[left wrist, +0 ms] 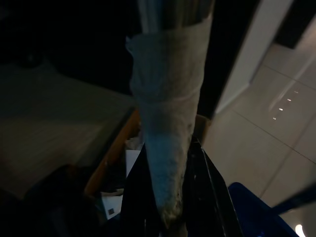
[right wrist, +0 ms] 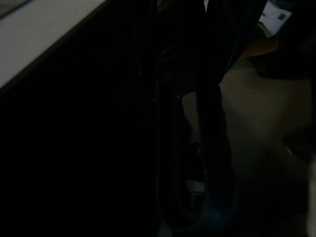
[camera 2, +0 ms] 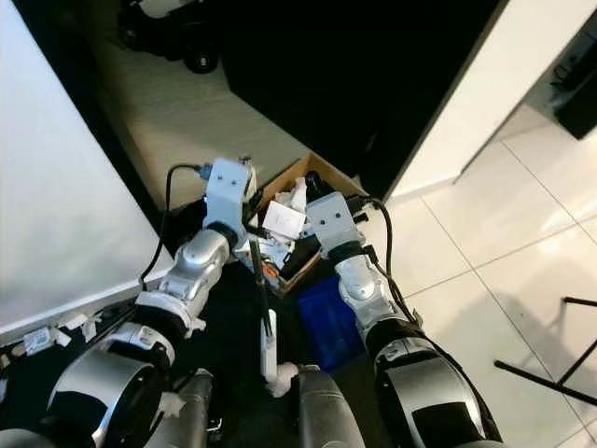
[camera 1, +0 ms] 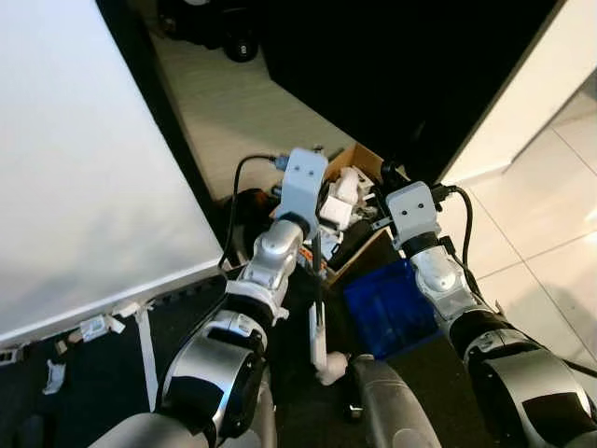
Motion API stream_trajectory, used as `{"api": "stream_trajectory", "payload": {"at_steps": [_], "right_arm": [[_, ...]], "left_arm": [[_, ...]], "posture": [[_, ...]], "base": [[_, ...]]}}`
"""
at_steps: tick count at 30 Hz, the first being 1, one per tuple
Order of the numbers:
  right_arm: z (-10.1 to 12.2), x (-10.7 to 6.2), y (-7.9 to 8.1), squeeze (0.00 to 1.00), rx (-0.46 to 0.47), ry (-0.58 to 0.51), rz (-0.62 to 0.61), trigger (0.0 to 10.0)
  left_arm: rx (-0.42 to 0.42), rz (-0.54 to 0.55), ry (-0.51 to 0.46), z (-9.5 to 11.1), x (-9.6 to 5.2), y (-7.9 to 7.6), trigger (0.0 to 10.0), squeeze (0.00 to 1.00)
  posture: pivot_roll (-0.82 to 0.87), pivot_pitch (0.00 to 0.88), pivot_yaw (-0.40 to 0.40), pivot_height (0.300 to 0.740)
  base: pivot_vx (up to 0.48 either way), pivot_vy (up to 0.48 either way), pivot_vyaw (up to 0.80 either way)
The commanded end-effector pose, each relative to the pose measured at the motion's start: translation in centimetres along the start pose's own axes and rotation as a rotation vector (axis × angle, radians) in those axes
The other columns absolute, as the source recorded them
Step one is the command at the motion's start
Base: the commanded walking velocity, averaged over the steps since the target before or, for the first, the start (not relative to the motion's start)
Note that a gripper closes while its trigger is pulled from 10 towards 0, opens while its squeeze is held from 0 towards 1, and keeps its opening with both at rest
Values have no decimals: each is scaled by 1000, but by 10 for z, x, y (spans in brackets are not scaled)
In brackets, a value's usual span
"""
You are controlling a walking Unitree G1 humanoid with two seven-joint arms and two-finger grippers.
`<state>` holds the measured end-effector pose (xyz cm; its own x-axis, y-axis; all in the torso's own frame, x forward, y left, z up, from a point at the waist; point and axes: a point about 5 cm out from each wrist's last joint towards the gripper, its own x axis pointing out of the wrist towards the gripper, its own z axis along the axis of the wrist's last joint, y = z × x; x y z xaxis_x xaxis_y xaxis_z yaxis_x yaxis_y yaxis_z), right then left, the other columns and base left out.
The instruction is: Sweep floor
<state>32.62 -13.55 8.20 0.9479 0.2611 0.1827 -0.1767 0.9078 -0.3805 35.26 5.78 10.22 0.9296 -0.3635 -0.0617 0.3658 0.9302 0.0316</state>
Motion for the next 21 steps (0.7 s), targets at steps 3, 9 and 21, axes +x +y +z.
{"api": "stream_trajectory", "payload": {"at_steps": [3, 9, 21], "right_arm": [[-4, -3, -3, 0, 12, 21, -12, 10000], [-7, -4, -15, 0, 22, 41, -51, 10000], [-8, -5, -12, 0, 35, 52, -49, 10000]], "left_arm": [[-50, 28, -84, 18, 7, 0, 10000, 0], [-81, 222, -223, 60, 9, 61, 10000, 0], [37, 277, -376, 102, -11, 125, 10000, 0]], "posture": [[66, 119, -11, 740], [71, 112, -18, 740], [79, 103, -27, 740]], "base": [[0, 0, 0], [0, 0, 0], [0, 0, 0]]}}
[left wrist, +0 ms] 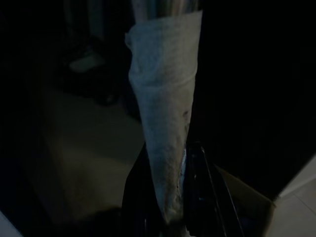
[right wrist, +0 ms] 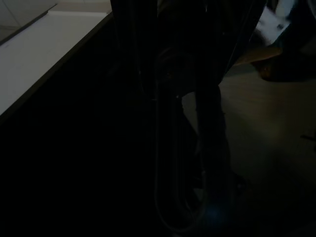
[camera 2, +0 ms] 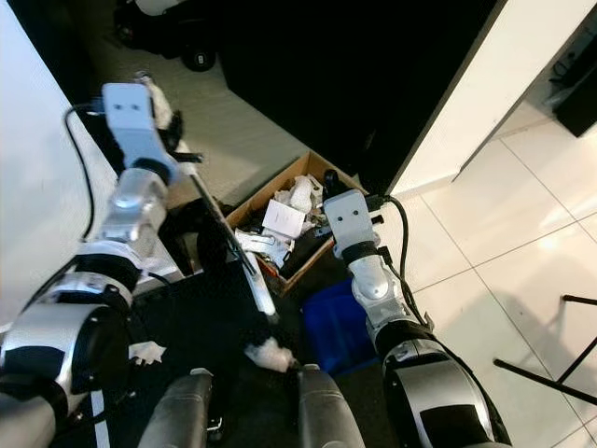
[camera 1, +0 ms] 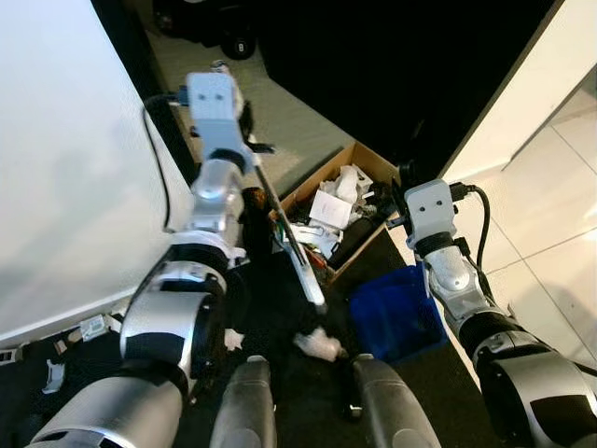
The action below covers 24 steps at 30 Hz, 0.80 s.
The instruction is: Sweep floor
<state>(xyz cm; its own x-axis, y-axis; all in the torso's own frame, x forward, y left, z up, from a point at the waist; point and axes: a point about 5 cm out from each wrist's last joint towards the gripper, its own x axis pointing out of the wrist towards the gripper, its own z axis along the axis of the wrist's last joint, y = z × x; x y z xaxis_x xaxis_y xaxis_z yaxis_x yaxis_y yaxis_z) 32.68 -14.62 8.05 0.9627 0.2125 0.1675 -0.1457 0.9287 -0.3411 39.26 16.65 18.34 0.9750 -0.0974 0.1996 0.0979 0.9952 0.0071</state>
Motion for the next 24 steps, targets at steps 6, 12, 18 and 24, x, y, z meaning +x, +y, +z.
{"api": "stream_trajectory", "payload": {"at_steps": [6, 12, 18, 24], "right_arm": [[-4, -2, -5, 0, -2, 24, -14, 10000], [-4, -3, -5, 0, 1, 23, -17, 10000], [0, 3, -15, 0, 105, 17, -45, 10000], [8, 14, -43, 0, 309, 4, -93, 10000]], "left_arm": [[124, -226, -44, 10, -17, 27, 10000, 0], [225, -405, 106, -26, -47, 19, 10000, 0], [262, -311, 247, -61, -69, 28, 10000, 0], [221, -108, 267, -60, -83, 64, 10000, 0]], "posture": [[82, 104, -29, 740], [83, 102, -32, 740], [61, 89, -24, 740], [53, 76, -20, 740]], "base": [[0, 0, 0], [0, 0, 0], [0, 0, 0], [0, 0, 0]]}}
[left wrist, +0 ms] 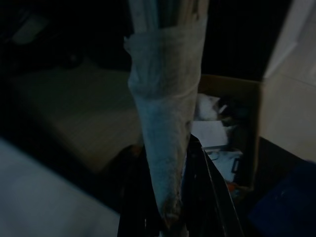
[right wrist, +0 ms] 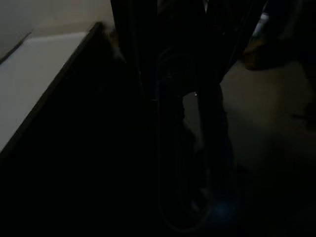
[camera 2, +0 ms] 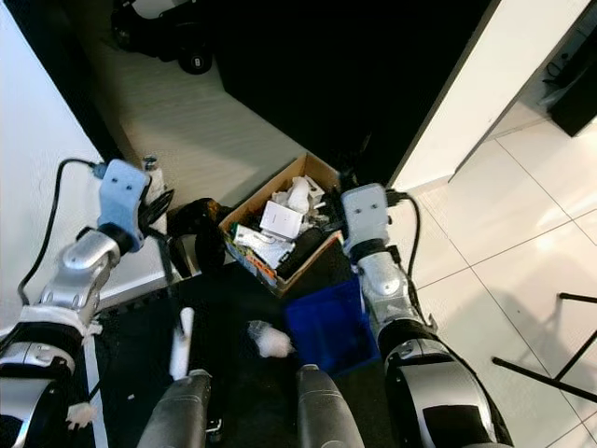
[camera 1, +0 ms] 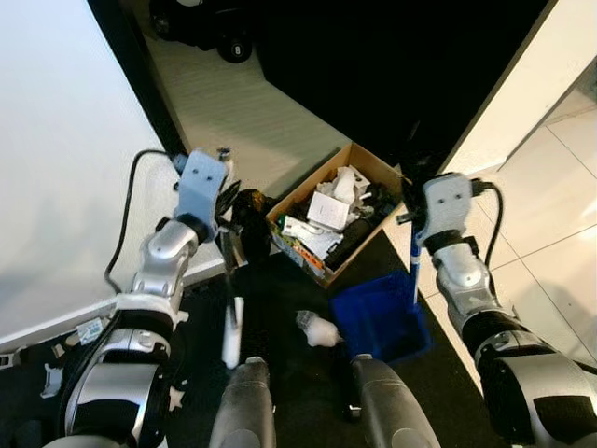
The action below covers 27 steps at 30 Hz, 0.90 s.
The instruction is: Sweep floor
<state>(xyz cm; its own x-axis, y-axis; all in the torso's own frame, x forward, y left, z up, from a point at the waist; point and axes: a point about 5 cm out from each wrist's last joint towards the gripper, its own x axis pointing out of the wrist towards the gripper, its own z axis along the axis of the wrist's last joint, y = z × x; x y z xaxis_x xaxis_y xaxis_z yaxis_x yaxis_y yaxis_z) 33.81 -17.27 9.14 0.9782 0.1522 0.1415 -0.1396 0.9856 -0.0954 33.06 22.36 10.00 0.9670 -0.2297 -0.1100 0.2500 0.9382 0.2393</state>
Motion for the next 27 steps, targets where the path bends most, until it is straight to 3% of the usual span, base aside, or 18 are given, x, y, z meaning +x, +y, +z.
{"api": "stream_trajectory", "payload": {"at_steps": [1, 7, 13, 17, 20, 27], "right_arm": [[15, 9, -14, 0, 84, -45, -32, 10000], [31, 13, -34, 0, 99, -81, -4, 10000], [40, 11, -61, 0, -39, -58, 66, 10000], [39, 6, -67, 0, -62, -34, 97, 10000], [31, -1, -67, 0, -123, 7, 125, 10000], [10, -9, -53, 0, -99, 48, 20, 10000]], "left_arm": [[-36, 88, -16, 3, -8, 19, 10000, 0], [-68, 105, -3, -5, -17, 20, 10000, 0], [-62, 73, 11, -12, -18, 5, 10000, 0], [-52, 56, 14, -13, -18, -1, 10000, 0], [-47, 25, 25, -15, -17, -10, 10000, 0], [-43, 1, 24, -15, -12, -22, 10000, 0]], "posture": [[50, 72, -19, 740], [44, 57, -21, 740], [31, 47, -16, 740], [27, 45, -15, 740], [19, 45, -9, 740], [16, 55, 0, 740]], "base": [[0, 0, 0], [0, 0, 0], [0, 0, 0], [0, 0, 0], [0, 0, 0], [0, 0, 0]]}}
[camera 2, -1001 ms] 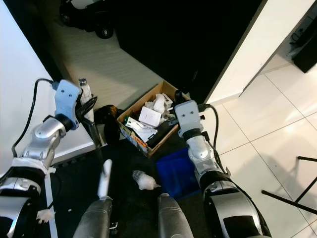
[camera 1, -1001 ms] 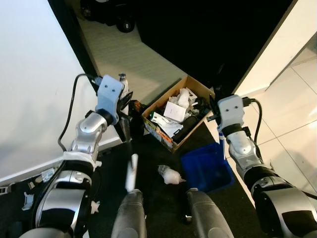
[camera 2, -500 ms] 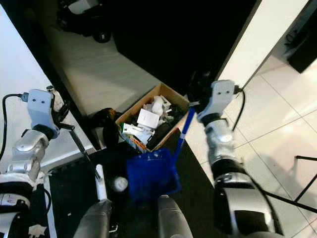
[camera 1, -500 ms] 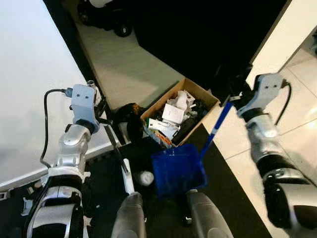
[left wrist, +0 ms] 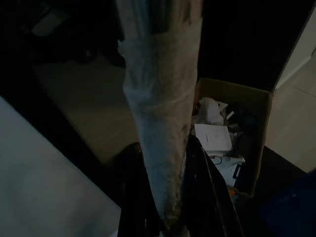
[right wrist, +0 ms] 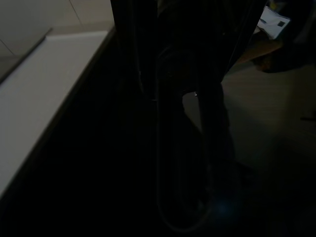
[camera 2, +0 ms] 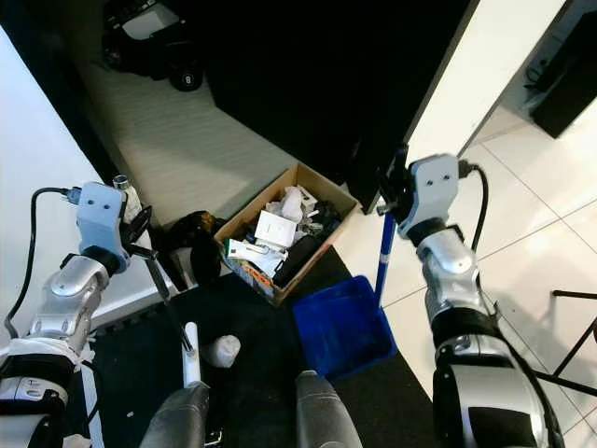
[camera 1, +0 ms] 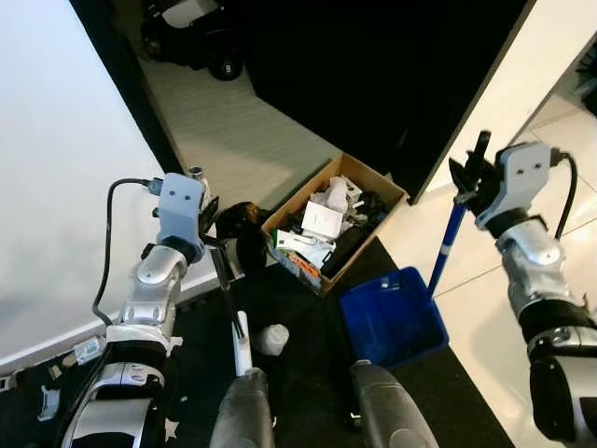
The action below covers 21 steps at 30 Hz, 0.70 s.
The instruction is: Sweep floor
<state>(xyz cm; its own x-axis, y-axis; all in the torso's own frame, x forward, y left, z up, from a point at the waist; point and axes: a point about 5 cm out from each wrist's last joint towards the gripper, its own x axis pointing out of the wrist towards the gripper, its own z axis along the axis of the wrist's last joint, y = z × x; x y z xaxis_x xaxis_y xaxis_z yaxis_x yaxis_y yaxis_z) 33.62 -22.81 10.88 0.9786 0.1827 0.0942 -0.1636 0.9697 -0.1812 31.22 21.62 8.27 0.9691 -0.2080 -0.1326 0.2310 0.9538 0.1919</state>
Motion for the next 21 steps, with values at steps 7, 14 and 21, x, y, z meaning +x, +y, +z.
{"api": "stream_trajectory", "payload": {"at_steps": [7, 14, 21], "right_arm": [[-15, 3, 31, 0, 27, 37, -74, 10000], [-10, 11, 46, 0, 108, -11, -118, 10000], [9, 25, 82, 0, 145, -108, 7, 10000]], "left_arm": [[15, -47, -11, 6, 15, -17, 10000, 0], [44, -82, -6, 7, 17, -22, 10000, 0], [58, -95, -20, 10, 20, -25, 10000, 0]], "posture": [[41, 101, -4, 740], [61, 145, -11, 740], [69, 156, -29, 740]], "base": [[0, 0, 0], [0, 0, 0], [0, 0, 0]]}}
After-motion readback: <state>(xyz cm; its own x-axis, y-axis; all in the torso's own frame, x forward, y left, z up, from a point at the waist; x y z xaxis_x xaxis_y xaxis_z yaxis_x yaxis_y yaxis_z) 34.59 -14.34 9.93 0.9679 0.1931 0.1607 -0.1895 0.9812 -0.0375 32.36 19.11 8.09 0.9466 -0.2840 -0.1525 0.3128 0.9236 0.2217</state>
